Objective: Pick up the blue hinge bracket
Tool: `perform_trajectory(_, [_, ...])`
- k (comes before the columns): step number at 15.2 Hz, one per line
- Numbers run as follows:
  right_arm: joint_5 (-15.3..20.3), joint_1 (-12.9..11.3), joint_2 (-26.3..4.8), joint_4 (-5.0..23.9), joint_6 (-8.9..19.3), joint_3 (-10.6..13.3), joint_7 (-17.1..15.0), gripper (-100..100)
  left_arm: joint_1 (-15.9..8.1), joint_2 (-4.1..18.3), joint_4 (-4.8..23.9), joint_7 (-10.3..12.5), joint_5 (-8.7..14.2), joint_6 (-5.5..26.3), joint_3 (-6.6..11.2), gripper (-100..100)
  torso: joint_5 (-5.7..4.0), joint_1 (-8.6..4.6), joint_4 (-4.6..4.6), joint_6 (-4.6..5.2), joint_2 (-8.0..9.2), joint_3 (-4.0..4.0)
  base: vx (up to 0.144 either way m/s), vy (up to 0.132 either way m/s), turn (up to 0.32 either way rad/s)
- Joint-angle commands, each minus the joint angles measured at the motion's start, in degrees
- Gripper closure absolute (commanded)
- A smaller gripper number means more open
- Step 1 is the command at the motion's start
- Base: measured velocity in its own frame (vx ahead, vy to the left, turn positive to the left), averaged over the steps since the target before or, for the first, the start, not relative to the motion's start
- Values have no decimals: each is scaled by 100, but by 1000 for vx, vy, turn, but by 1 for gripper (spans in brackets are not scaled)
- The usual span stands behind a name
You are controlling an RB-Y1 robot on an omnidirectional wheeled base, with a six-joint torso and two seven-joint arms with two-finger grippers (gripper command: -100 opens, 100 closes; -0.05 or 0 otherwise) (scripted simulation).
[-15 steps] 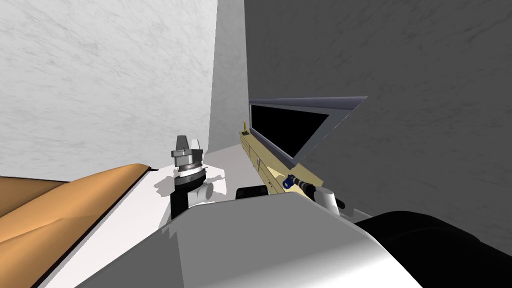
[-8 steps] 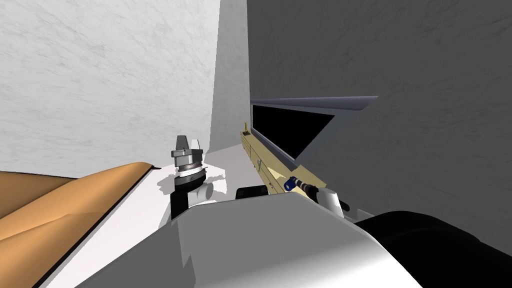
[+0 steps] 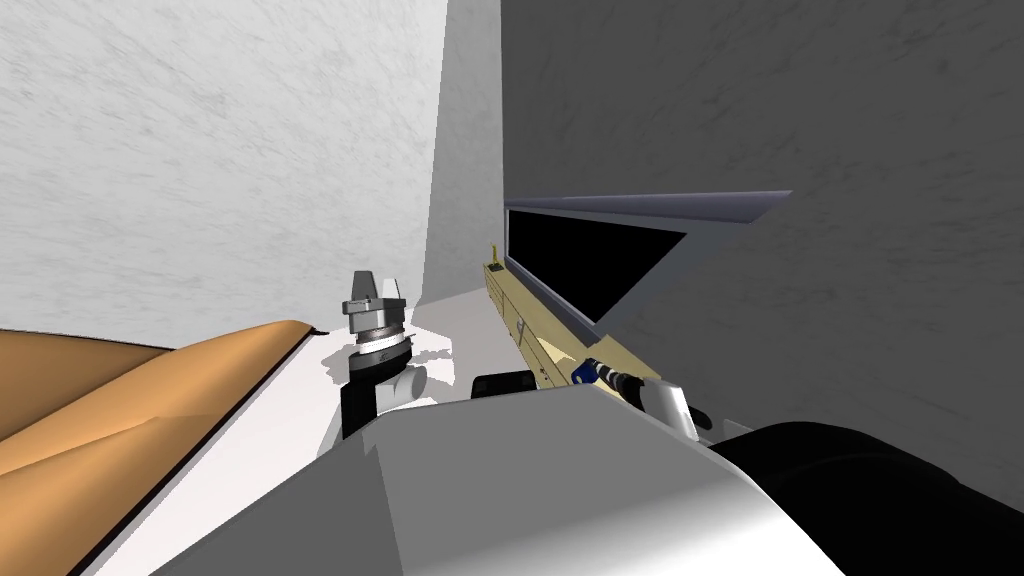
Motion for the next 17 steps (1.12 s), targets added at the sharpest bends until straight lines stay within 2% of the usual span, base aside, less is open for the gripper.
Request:
perform_trajectory(1, [-286,0,-170,80,33,98,-97,-100,0,0,0,0,0,0,0,0,0,0,0,0,0,0,25,6,90])
perform_trajectory(4, [-596,0,-170,80,33,98,-97,-100,0,0,0,0,0,0,0,0,1,2,-1,-1,-6,-3,30,4,45])
perform_trajectory(5, [-766,6,-327,148,66,182,-189,-100,0,0,0,0,0,0,0,0,0,1,-1,0,-3,-2,33,6,61])
perform_trajectory(8, [-1072,6,-327,148,66,182,-189,-100,0,0,0,0,0,0,0,0,0,1,-1,-1,-7,-4,30,2,44])
perform_trajectory(9, [-1222,10,-471,212,97,259,-274,-100,0,0,0,0,0,0,0,0,0,1,-1,0,-4,-2,33,5,68])
perform_trajectory(12, [-1512,10,-471,212,97,259,-274,-100,0,0,0,0,0,0,0,0,0,2,-1,-1,-7,-4,31,3,39])
perform_trajectory(13, [-1682,14,-602,269,125,330,-352,-100,0,0,0,0,0,0,0,0,0,1,-1,0,-4,-2,25,4,66])
perform_trajectory(17, [-2172,17,-718,321,150,393,-422,-100,0,0,0,0,0,0,0,0,1,2,-1,-2,-7,-4,36,4,55])
